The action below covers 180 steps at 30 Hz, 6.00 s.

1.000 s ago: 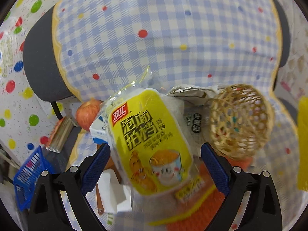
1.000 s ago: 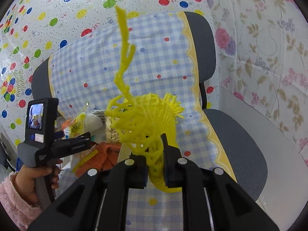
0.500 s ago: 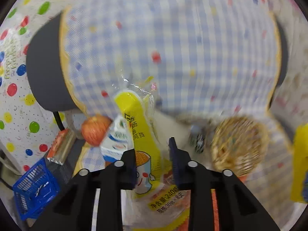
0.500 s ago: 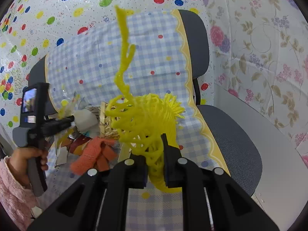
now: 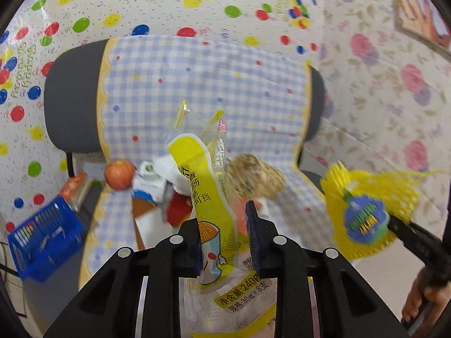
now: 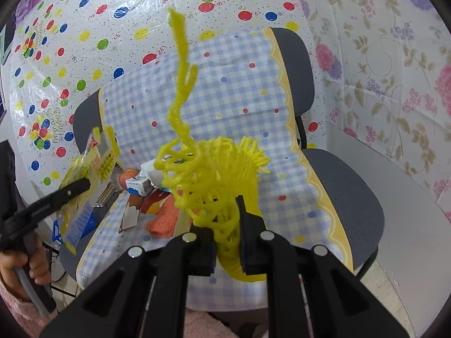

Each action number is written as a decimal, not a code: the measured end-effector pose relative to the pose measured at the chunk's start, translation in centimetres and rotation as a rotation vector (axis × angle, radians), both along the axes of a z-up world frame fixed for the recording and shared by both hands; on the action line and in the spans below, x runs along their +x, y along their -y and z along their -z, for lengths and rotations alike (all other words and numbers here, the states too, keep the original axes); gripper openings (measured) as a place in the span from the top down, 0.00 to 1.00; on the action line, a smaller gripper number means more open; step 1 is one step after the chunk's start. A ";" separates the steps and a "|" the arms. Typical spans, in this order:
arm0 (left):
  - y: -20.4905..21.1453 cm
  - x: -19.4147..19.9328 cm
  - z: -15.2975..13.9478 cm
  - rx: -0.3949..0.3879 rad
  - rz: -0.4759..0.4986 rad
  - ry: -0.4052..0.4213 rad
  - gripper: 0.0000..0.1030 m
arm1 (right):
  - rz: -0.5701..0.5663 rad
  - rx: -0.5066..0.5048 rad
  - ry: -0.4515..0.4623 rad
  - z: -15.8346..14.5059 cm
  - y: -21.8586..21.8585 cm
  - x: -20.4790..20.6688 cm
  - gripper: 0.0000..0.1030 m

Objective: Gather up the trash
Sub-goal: 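Grasp the yellow snack package with the left gripper while the right gripper holds the net, then carry both items to the pink-lined trash bin and open both grippers, then move both open grippers back over the items on the chair, then grasp the white card with the left gripper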

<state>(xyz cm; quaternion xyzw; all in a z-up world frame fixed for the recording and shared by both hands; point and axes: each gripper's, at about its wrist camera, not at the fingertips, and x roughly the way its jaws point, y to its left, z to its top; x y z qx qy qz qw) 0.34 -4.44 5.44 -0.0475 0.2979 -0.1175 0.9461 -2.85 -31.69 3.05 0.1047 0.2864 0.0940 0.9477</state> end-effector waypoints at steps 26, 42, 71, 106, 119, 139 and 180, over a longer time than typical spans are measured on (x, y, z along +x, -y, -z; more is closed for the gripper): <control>18.0 -13.7 9.3 -0.038 0.581 -0.115 0.72 | 0.346 -0.133 -0.162 7.2 8.3 -17.7 0.88; 23.6 -11.8 15.4 0.059 0.663 -0.282 0.54 | 0.374 -0.044 -0.356 16.2 11.4 -16.7 0.84; 17.6 -10.1 10.9 0.009 0.487 -0.177 0.30 | 0.307 -0.091 -0.321 13.9 10.0 -16.3 0.51; 12.2 -8.8 10.8 -0.022 0.338 -0.138 0.29 | 0.150 -0.104 -0.282 21.9 5.8 -14.9 0.74; 10.5 -9.0 10.8 -0.030 0.289 -0.141 0.29 | 0.055 -0.292 -0.438 31.8 3.3 -12.0 0.81; 3.7 -7.0 8.3 0.093 0.075 -0.063 0.20 | 0.071 -0.161 -0.076 11.7 4.4 -10.5 0.81; -5.9 8.4 12.3 0.280 -0.132 -0.124 0.98 | -0.176 -0.099 -0.081 6.1 -9.8 6.7 0.54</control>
